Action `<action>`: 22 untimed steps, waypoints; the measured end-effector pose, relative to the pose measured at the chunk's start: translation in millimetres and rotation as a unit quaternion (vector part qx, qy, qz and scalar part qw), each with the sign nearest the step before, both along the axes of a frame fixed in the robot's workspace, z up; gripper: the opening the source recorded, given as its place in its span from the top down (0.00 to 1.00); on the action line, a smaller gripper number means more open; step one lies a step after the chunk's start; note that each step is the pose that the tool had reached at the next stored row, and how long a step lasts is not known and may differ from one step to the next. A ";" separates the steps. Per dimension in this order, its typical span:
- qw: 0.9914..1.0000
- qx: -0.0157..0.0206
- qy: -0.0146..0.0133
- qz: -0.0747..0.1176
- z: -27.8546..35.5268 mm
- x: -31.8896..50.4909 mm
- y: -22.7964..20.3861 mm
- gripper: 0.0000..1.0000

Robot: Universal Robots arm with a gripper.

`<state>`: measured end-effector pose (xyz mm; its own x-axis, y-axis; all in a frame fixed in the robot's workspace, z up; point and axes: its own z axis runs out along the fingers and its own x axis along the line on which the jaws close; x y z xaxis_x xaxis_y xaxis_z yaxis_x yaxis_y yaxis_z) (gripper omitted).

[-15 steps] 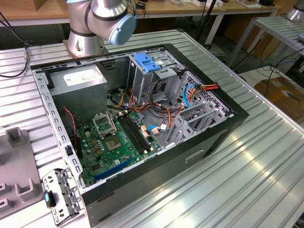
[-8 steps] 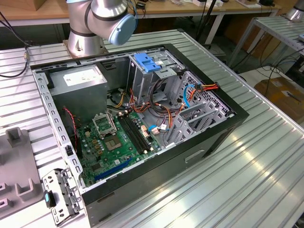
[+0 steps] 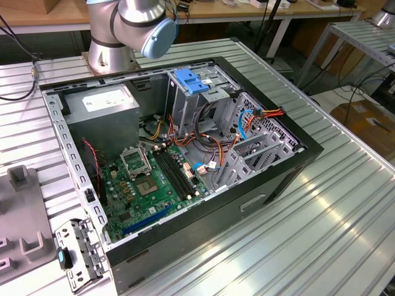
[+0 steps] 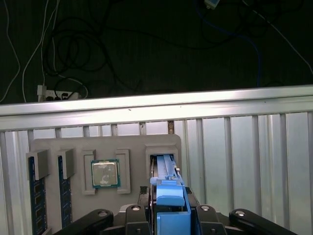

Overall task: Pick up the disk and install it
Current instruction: 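Pick up the disk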

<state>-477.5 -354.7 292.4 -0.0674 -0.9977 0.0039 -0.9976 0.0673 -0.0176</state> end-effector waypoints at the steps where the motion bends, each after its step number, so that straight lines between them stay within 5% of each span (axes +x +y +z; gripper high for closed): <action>1: 1.000 0.000 0.000 0.005 -0.2 0.0 0.0 0.63; 4: 1.000 0.000 0.000 0.026 -0.3 0.0 0.0 0.63; 22: 0.999 0.000 0.000 0.032 0.0 0.0 0.0 0.63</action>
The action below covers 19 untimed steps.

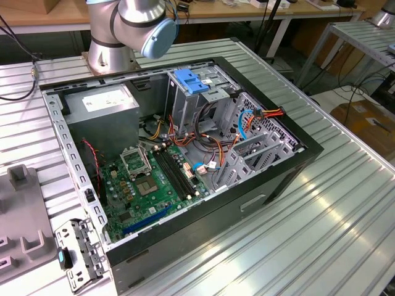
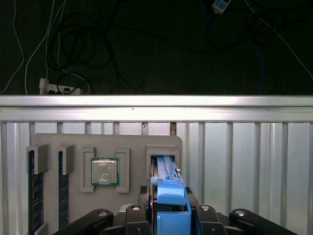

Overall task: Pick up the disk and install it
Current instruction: 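Pick up the disk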

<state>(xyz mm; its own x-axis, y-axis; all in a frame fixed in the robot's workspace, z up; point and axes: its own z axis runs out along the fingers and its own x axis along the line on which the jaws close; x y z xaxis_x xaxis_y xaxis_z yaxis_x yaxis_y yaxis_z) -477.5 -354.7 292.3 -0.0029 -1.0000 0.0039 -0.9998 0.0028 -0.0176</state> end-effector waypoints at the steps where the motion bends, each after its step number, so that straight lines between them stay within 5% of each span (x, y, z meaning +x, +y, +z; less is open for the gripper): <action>1: 1.000 0.000 0.000 0.000 0.0 0.0 0.0 0.63; 19: 1.000 0.000 0.000 -0.008 2.4 0.0 0.0 0.63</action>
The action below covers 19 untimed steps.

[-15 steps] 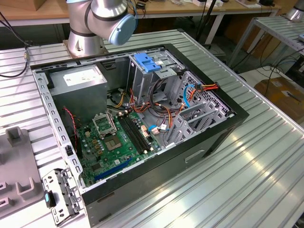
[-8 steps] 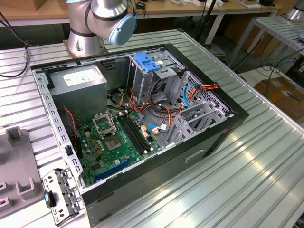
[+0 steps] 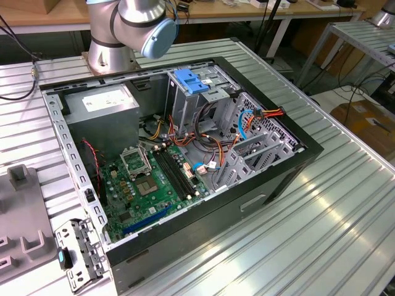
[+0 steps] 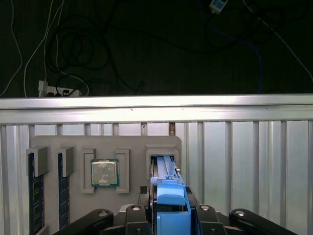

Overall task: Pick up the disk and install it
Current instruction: 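Pick up the disk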

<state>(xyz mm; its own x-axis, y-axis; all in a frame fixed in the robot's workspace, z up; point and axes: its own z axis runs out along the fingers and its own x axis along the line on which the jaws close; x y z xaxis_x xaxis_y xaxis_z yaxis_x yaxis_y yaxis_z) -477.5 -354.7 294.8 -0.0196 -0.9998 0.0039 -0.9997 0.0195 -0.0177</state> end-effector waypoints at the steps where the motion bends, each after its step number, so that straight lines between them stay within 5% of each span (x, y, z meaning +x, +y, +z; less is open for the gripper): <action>1: 1.000 0.000 0.000 0.000 0.6 0.0 0.0 0.63; 19: 1.000 -0.001 0.000 0.000 3.2 0.0 0.0 0.63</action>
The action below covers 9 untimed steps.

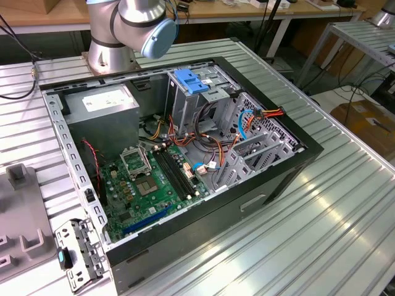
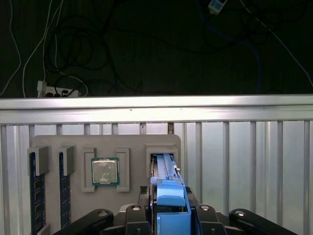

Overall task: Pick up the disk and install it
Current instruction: 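Pick up the disk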

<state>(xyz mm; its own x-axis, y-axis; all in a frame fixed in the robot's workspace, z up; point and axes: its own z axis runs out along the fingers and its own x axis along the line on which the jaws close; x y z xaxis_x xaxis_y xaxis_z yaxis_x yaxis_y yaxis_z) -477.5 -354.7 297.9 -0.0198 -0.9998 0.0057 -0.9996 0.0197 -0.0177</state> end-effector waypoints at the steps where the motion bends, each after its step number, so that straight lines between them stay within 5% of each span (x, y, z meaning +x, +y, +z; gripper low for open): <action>1: 1.000 0.000 0.000 0.000 0.0 0.0 0.0 0.63; 9: 1.000 0.000 0.000 0.000 5.2 0.0 0.0 0.63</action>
<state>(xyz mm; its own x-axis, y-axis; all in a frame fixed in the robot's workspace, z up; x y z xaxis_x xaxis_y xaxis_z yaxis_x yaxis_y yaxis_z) -477.5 -354.7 303.2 -0.0198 -0.9998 0.0067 -0.9997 0.0197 -0.0176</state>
